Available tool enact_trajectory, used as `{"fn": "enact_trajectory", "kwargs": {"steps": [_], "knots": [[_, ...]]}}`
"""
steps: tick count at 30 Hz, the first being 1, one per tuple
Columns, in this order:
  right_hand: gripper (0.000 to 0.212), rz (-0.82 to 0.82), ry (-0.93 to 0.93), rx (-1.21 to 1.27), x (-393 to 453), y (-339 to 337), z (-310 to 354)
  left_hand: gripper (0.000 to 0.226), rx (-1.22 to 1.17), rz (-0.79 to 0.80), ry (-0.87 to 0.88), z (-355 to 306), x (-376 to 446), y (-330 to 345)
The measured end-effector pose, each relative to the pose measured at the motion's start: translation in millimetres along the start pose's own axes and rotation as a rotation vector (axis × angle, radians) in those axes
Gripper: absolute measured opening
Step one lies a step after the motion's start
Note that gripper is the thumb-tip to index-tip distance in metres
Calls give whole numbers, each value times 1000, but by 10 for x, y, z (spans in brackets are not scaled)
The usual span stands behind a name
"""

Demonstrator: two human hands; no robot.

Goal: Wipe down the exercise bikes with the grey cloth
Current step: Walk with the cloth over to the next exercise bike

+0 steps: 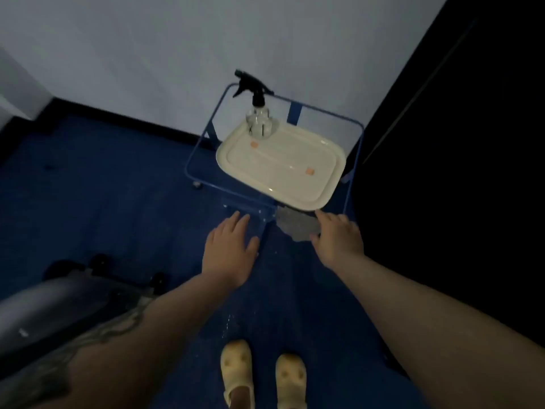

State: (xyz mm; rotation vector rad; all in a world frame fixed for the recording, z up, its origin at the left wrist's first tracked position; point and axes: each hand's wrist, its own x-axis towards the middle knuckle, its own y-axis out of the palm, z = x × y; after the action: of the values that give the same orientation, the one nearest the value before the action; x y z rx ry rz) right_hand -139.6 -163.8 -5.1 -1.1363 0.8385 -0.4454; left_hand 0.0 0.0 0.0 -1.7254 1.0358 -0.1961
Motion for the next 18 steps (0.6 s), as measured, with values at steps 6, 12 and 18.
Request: {"fn": "enact_trajectory", "kwargs": {"steps": [6,12,18], "knots": [[12,-69,70,-39,227,121,80,57,33,78,-79,358,39,195],[10,-33,60,-105,411,-86,118,57,34,77,-109,497,-21,67],[8,-173,-204,3,-74,-512,423,57,-81,22,-172,349,-421,-335]]}}
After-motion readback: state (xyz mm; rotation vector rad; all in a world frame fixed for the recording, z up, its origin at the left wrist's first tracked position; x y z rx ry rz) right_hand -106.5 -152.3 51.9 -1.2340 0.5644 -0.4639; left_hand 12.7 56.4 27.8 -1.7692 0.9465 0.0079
